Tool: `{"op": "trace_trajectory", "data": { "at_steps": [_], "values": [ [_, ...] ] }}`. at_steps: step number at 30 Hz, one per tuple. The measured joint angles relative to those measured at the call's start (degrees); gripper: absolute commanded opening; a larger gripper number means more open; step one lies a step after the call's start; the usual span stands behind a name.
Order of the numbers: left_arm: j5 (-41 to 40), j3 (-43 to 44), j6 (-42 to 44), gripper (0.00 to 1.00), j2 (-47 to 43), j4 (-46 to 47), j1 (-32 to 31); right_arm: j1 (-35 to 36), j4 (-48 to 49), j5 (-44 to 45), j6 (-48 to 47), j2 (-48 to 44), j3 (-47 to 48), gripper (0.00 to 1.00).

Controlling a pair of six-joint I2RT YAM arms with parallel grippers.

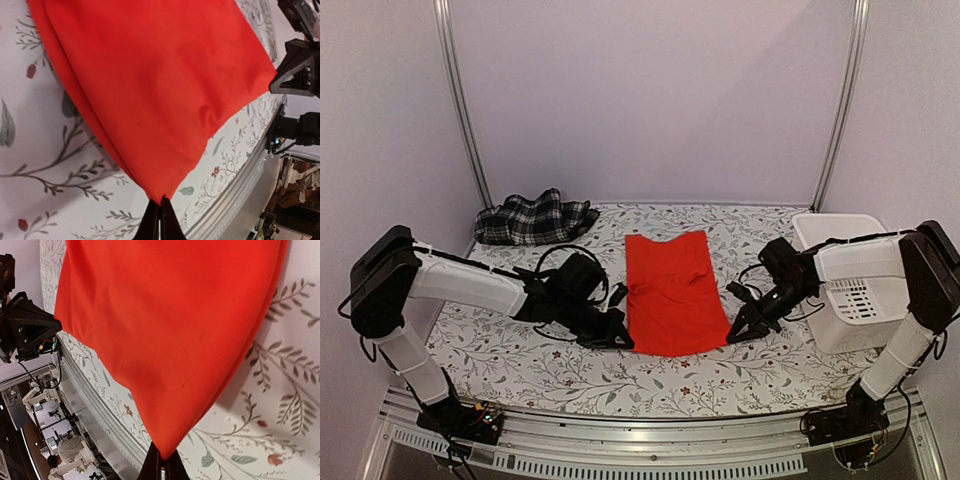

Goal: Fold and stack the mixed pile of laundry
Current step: Pick up the 2/3-rectangle-folded T-shirt from the center of the board, then fold the 2/3-rectangle-folded T-shirt at the center of the board.

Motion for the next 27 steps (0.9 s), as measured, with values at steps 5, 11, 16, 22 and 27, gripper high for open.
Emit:
{"op": "trace_trajectory", "data": {
  "at_steps": [5,11,16,22,27],
  "values": [
    [0.2,-1.2,-3.4,0.00,-10.3,-2.7,-5.0,0.5,-5.9,-1.2,0.8,-10.8,-1.2,0.00],
    [-1.4,0.4,-5.0,0.00,-15.6,-6.8,-4.5,0.5,-11.3,-0.9,1.7,-12.9,3.1,0.00],
    [-2.1,1.9,-5.0,0.00,-15.6,-9.3,-0.6,-0.2,-14.4,1.7,1.3,-10.0,12.4,0.00],
    [-2.0,8.9,-3.1,0.00,-11.4,-10.2,8.2,-3.1,-15.8,4.7,-1.4,0.6,27.8,0.00],
    [-2.5,19.1,-0.7,0.00,-1.7,-10.2,13.0,-4.2,-15.5,7.1,-2.2,12.2,40.2,0.00]
  ]
}}
